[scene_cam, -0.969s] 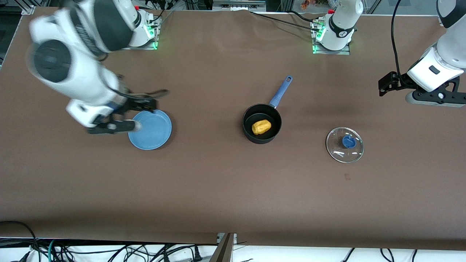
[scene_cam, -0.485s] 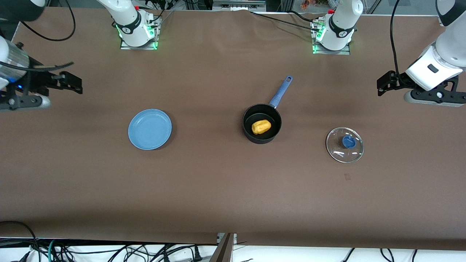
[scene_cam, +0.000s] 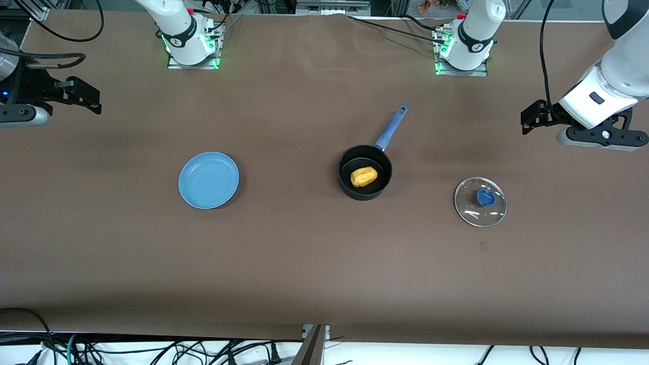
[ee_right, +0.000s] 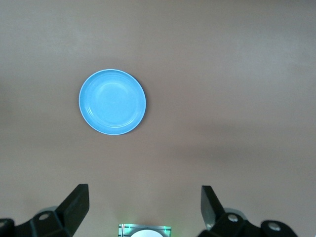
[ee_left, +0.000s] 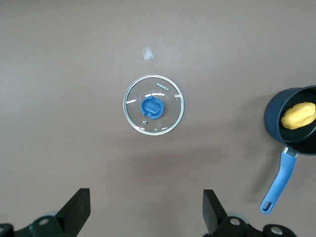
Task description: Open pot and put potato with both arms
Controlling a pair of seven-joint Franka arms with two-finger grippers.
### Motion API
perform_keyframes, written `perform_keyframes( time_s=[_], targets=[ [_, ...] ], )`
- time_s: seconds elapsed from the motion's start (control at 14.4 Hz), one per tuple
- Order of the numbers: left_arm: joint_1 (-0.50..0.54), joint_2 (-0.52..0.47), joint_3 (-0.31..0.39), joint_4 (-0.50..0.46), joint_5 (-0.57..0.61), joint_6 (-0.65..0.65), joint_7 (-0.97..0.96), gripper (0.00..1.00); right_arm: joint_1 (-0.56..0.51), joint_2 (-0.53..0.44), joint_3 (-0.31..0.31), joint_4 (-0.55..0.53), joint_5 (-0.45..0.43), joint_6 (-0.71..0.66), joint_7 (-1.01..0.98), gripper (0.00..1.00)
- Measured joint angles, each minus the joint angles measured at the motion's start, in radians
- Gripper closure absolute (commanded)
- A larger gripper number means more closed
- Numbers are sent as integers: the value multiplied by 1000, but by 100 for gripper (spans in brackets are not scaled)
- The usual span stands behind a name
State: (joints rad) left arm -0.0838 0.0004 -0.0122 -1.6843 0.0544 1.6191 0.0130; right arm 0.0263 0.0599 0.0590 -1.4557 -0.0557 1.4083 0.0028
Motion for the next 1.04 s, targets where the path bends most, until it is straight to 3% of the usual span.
perform_keyframes(
  time_s=[1.04],
  targets=[
    [-2, 3, 9, 4, 0, -10, 0, 0, -14, 18, -37, -13, 1, -5, -3, 0]
  ],
)
